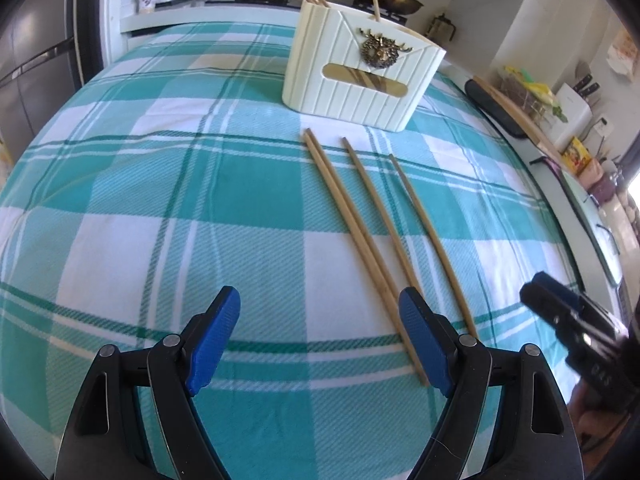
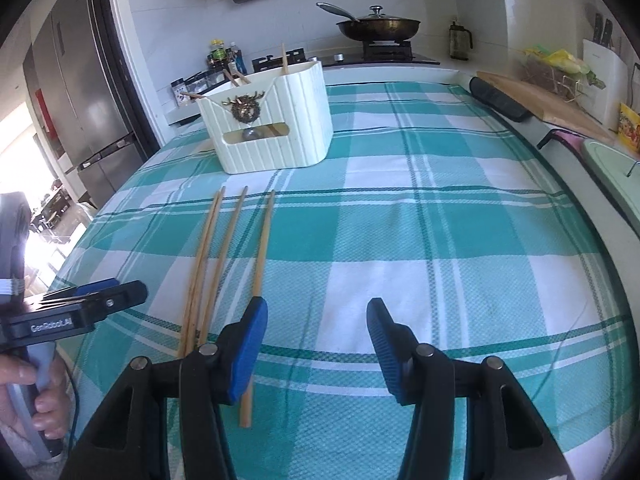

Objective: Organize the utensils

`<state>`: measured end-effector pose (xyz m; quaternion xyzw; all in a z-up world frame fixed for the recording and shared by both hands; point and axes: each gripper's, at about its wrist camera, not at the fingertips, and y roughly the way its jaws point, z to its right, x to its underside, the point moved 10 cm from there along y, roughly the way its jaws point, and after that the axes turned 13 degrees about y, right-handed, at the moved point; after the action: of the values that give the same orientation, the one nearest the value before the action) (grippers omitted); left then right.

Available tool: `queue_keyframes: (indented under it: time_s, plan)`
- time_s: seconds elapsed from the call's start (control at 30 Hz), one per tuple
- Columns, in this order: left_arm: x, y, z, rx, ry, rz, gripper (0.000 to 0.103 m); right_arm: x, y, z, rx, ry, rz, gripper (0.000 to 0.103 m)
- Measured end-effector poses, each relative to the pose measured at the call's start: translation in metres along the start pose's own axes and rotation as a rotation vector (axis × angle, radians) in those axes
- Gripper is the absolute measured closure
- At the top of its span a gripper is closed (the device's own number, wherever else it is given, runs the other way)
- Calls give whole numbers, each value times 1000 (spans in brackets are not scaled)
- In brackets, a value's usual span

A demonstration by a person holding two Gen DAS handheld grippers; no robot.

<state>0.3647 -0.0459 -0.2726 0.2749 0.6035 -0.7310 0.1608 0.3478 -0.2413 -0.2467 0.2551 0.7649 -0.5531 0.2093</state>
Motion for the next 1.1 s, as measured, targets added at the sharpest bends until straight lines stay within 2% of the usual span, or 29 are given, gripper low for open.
queue_keyframes:
  time_s: [0.13,0.43,0.57,0.77,0.97,1.03,1.1]
  plan:
    - [-7,12,5,-1,-11,-3,20,10,5,-17,-44,-40,-35,63]
    - [-11,30,3,-106,18,-6,20,15,8,-22,-38,-65,-40,63]
    - [-11,34,2,-157,50,-8,16,15,8,-21,-26,-76,-33,63]
    - [-12,36,-4,-191,25,-14,15,16,10,-21,-18,-88,-35,63]
    - [-9,37,-8,-222,49,-24,15,20,12,-24,-23,-106,-46,63]
    - [-8,36,-6,-227,62,-25,17,20,17,-27,-24,-115,-54,63]
    - [-9,34,-5,-225,75,-17,26,20,23,-32,-21,-135,-65,63]
